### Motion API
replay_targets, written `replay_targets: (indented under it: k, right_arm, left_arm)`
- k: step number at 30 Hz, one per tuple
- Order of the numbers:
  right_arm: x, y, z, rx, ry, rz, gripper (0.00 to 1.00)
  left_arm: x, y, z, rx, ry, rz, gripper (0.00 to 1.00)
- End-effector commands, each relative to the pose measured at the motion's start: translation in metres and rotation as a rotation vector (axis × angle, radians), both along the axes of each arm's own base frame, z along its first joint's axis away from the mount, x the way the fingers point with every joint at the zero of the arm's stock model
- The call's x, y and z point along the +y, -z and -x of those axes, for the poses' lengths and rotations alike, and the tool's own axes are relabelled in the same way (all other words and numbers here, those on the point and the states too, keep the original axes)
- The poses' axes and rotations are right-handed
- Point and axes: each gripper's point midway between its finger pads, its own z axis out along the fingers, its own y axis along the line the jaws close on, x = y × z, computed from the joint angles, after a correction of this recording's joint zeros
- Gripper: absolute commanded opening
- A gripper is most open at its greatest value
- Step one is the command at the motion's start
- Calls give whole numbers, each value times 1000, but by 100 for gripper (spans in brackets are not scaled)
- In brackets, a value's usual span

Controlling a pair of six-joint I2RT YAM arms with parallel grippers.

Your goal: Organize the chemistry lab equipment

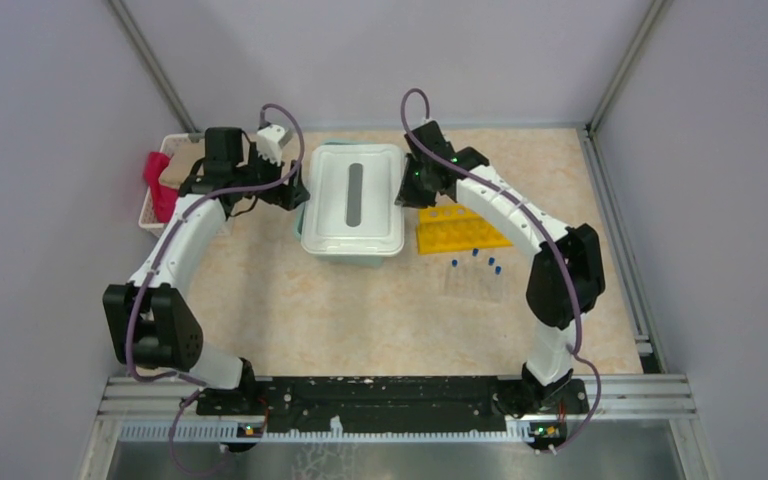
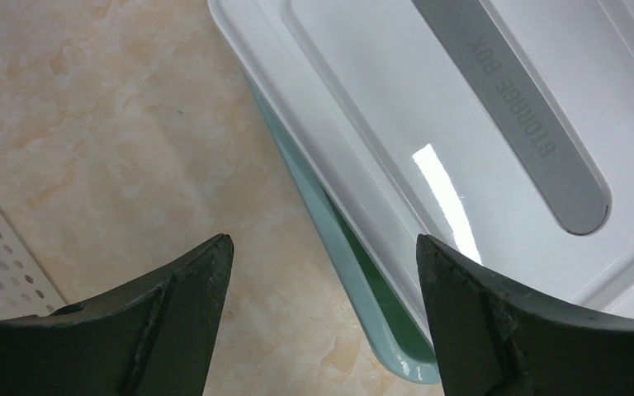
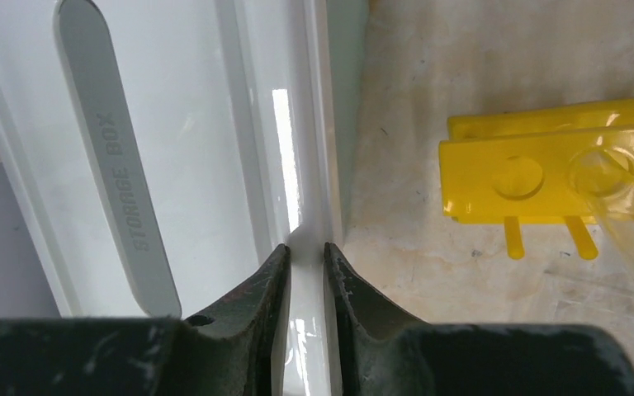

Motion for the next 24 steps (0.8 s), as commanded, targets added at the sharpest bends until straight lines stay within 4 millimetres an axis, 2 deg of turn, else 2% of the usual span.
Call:
replay_targets:
  k: [1, 3, 8, 12, 16, 24]
  right_arm:
    - [7, -33, 9, -25, 48, -98, 0]
    - [6, -33, 10, -22, 62, -108, 0]
    - [10, -29, 10, -5, 84, -137, 0]
    - [19, -24, 11, 24, 65, -166, 0]
    - [17, -24, 13, 13, 66, -152, 1]
    - [6, -26, 13, -17, 88, -116, 15]
  left_arm:
    - [-9, 10, -1, -15, 51, -8, 87]
    - [-11, 12, 0, -8, 57, 0, 87]
    - [-20, 3, 1, -26, 80, 43, 88]
    - [-21, 0, 0, -34, 99, 27, 87]
    - [-17, 6, -4, -35, 94, -6, 84]
    - [-9, 8, -21, -65, 64, -59, 77]
